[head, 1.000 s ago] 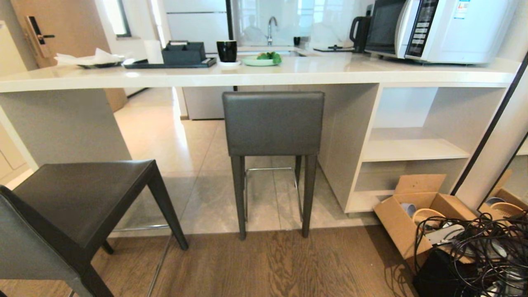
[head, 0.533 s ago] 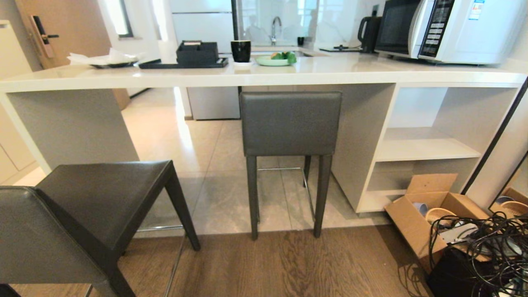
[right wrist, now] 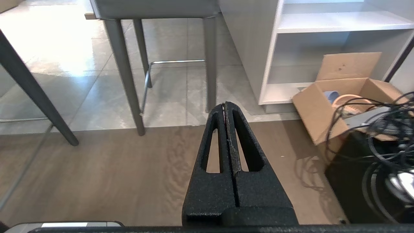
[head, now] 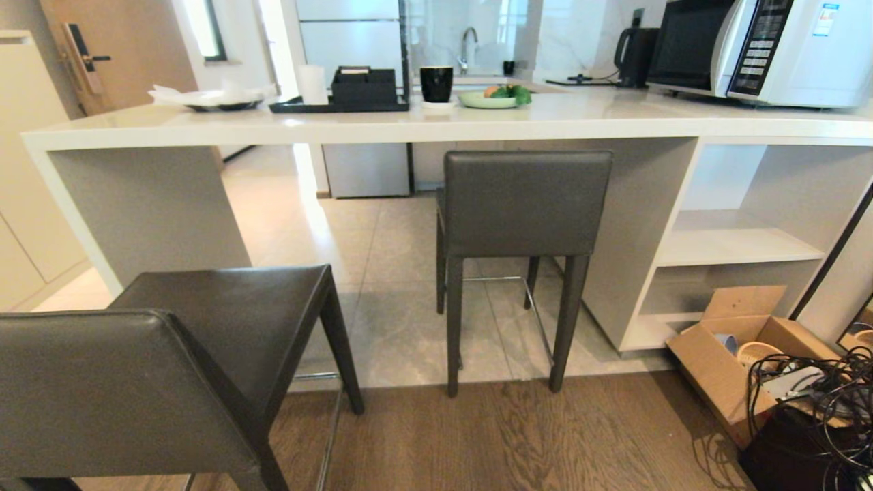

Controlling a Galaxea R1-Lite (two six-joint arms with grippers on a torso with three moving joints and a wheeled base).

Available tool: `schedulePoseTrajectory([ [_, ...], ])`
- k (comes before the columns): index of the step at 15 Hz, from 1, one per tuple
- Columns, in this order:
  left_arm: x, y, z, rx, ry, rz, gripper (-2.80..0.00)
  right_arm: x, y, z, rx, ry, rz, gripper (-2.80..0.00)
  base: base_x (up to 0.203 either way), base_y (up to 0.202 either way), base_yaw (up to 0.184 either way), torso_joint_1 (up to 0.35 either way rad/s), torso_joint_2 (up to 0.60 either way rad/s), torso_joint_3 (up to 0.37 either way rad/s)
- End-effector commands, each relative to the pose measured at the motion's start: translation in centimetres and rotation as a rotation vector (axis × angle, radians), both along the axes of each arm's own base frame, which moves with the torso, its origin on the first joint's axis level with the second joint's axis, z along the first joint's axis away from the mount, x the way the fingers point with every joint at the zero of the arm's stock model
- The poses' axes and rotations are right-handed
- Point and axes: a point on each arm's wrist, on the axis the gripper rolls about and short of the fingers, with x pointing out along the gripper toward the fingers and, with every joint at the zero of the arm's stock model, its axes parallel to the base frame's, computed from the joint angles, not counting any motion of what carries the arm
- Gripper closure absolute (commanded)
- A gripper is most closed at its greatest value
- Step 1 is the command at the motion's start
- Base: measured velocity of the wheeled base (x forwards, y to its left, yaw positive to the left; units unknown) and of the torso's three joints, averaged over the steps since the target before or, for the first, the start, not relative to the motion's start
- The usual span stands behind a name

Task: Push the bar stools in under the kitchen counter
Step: Push the gray chair back under the dining table

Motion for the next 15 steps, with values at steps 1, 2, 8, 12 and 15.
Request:
schedulePoseTrajectory([
  [1,0.01,0.0,0.0,0.001,0.001,0.0,0.0,0.01,0.0,0.0,-0.001,0.001,0.001,0.0,0.0,0.201,0.002,0.001,0.0,0.0],
  [2,0.01,0.0,0.0,0.0,0.001,0.0,0.0,0.01,0.0,0.0,-0.001,0.001,0.001,0.0,0.0,0.2,0.0,0.007,0.0,0.002],
  [8,0.0,0.0,0.03,0.001,0.0,0.0,0.0,0.01,0.0,0.0,-0.001,0.001,0.001,0.0,0.0,0.092,-0.002,0.001,0.0,0.002],
  [12,0.01,0.0,0.0,0.0,0.001,0.0,0.0,0.01,0.0,0.0,0.001,0.001,0.001,0.0,-0.079,0.002,-0.001,0.005,0.0,0.002],
  [15,0.01,0.0,0.0,0.0,0.001,0.0,0.0,0.01,0.0,0.0,0.001,0.001,0.001,0.0,-0.2,0.0,0.0,0.0,0.0,0.002],
])
